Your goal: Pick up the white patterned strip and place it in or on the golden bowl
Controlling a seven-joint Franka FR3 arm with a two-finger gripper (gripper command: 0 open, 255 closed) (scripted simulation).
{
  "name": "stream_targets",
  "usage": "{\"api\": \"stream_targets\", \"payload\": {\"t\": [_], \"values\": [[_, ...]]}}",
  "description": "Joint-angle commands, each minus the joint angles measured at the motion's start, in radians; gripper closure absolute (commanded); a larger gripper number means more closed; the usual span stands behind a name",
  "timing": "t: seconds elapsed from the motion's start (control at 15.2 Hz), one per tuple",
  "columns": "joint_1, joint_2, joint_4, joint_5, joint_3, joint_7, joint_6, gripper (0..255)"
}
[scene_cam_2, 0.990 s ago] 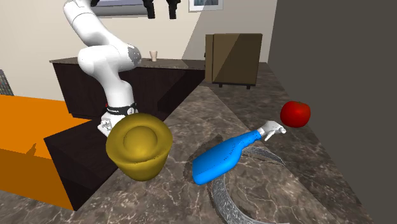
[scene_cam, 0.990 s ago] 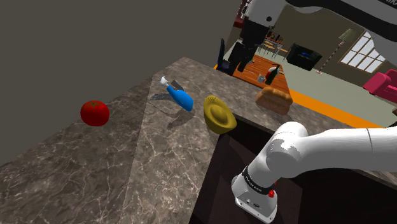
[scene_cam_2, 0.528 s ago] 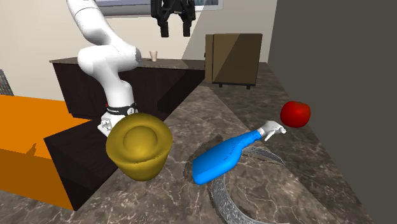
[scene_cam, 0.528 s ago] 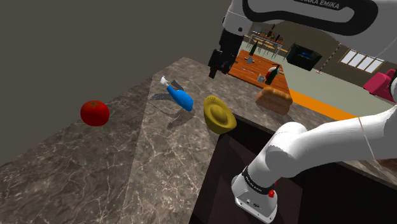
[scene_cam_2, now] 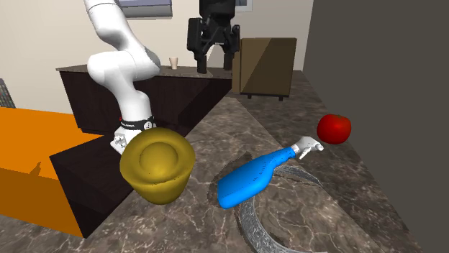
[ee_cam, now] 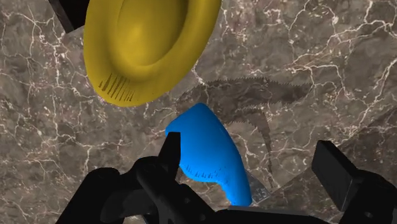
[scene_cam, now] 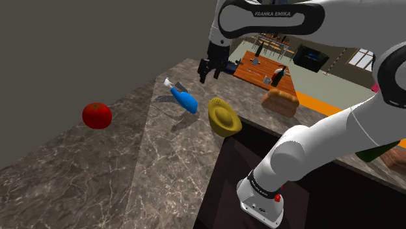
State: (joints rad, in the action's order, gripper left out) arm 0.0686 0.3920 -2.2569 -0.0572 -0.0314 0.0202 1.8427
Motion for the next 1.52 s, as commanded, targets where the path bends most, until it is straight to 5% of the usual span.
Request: {"api": "stream_targets", "payload": {"t": [0.0, 0.73, 1.45], "values": [[0.009, -0.076, 0.028, -0.014, -0.005, 0.005, 0.046, 0], [0.049, -0.473, 0.250, -0.080, -0.036, 0.042, 0.207, 0], [0.087, -0.893, 0.634, -0.110, -0.077, 0.062, 0.234, 0]]}}
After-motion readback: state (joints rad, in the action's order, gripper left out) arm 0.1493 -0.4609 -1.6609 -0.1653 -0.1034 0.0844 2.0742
